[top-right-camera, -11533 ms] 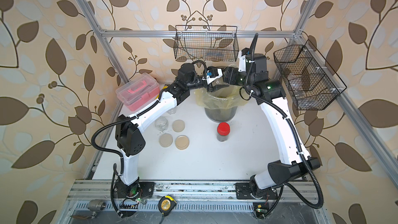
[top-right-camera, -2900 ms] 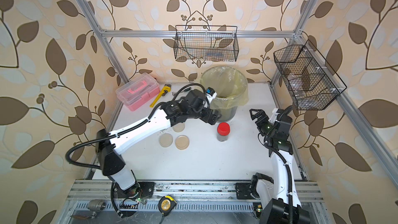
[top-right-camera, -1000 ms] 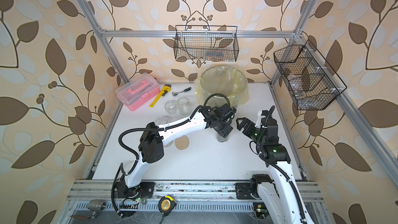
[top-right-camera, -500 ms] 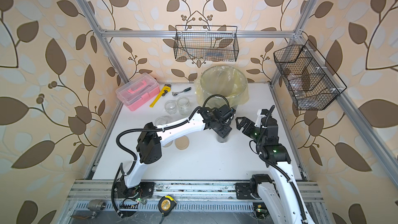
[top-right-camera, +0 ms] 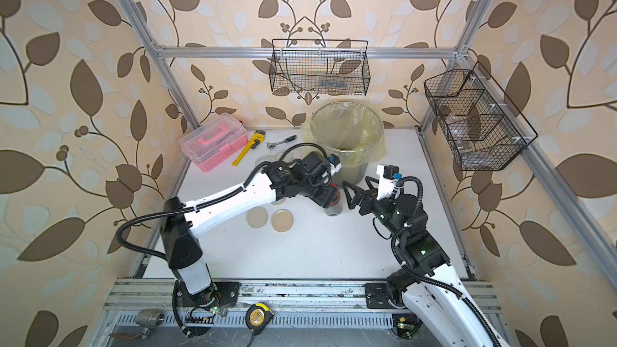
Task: Empty moldy tea leaves from jars
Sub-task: Pick up the jar from the center of the board.
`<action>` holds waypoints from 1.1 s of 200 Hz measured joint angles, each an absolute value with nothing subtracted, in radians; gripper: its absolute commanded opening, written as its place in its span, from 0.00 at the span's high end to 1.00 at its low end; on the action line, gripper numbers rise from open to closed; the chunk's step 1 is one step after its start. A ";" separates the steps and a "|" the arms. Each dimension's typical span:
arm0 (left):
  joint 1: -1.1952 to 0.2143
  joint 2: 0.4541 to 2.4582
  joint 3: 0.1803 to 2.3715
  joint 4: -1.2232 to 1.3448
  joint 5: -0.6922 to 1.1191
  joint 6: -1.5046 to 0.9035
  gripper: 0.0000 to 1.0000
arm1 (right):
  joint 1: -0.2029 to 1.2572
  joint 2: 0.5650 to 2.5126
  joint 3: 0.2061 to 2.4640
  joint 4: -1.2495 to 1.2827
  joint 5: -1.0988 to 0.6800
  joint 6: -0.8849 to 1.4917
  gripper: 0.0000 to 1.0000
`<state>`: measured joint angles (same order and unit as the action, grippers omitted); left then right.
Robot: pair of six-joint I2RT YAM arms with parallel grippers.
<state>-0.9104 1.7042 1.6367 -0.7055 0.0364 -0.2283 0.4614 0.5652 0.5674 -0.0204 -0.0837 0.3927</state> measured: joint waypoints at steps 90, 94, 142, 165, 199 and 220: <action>-0.662 1.319 1.377 -0.557 0.214 -0.352 0.52 | 0.802 0.773 0.382 0.466 -0.034 -0.127 0.00; -0.657 1.313 1.374 -0.552 0.224 -0.355 0.52 | 0.802 0.792 0.382 0.485 -0.034 -0.136 0.00; -0.599 1.274 1.350 -0.517 0.342 -0.405 0.52 | 0.770 0.991 0.380 0.730 -0.064 -0.210 0.00; -0.579 1.267 1.335 -0.490 0.389 -0.432 0.52 | 0.716 1.044 0.380 0.823 -0.107 -0.211 0.00; -0.558 1.267 1.308 -0.444 0.451 -0.482 0.53 | 0.677 1.111 0.380 0.922 -0.178 -0.214 0.00; -0.548 1.267 1.306 -0.434 0.475 -0.504 0.53 | 0.665 1.143 0.382 0.971 -0.210 -0.214 0.00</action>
<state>-0.5480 1.2671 1.3056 -0.4335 0.4751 -0.5041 0.6651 1.1431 0.3820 0.9707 -0.2100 -0.2138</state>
